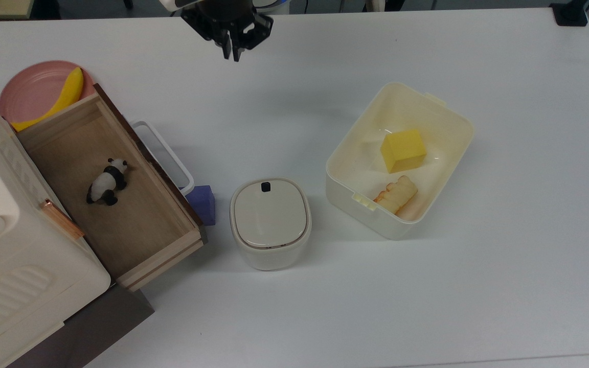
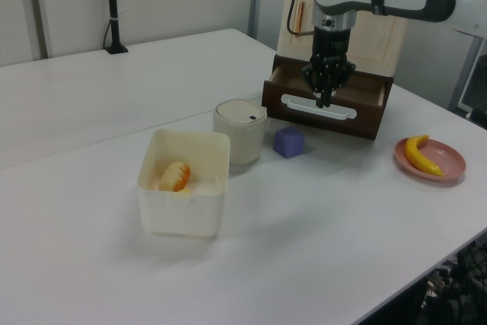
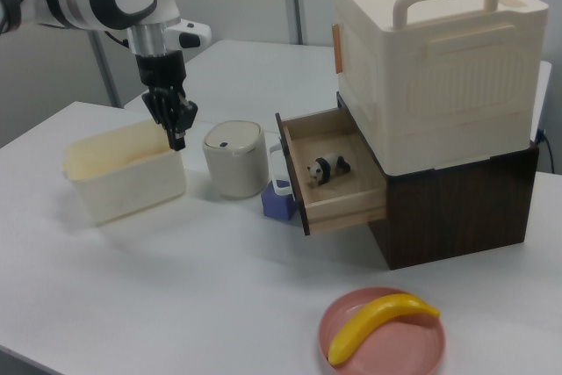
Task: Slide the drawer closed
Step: 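Lower the gripper to the drawer front and push it inward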
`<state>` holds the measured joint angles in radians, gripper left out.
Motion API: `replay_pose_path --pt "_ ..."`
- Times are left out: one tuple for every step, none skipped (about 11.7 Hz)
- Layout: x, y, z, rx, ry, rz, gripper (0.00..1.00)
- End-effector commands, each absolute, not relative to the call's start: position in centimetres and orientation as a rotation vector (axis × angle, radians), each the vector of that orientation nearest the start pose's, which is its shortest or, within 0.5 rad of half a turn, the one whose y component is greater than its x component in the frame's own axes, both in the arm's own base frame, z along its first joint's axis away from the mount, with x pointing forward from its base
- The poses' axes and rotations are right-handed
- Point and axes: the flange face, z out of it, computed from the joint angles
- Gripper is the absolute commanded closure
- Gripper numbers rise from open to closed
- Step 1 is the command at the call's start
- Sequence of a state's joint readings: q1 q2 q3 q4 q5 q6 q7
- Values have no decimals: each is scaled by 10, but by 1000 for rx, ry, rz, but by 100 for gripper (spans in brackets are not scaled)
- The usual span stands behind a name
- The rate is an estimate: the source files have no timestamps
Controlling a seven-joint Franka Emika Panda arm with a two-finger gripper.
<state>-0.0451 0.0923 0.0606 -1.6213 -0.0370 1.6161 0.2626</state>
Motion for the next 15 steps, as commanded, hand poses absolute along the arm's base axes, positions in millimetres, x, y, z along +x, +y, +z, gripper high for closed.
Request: replay_pose_path --pt "593 0 515 -3056 893 81 95" --pt "603 -9 497 -3023 1012 45 95" --pt "611 -17 486 -3006 1076 21 95" --pt "619 -27 478 -2990 1137 -22 95" --pt "633 -43 463 -2970 1218 -83 95" --pt "647 -52 445 -2973 1260 -111 95" --pt "656 -58 433 -2984 1282 -122 95" --pt "666 -67 424 -2982 1317 -140 95" --pt "674 -80 418 -2971 1355 -163 95" --pt "681 -90 415 -2956 1383 -191 95" --pt "690 -108 421 -2914 1424 -275 95" --pt "696 -129 428 -2876 1453 -379 94" --pt "699 -140 431 -2856 1464 -441 94" --pt "705 -156 436 -2835 1476 -530 93" --pt "710 -170 444 -2818 1485 -603 92"
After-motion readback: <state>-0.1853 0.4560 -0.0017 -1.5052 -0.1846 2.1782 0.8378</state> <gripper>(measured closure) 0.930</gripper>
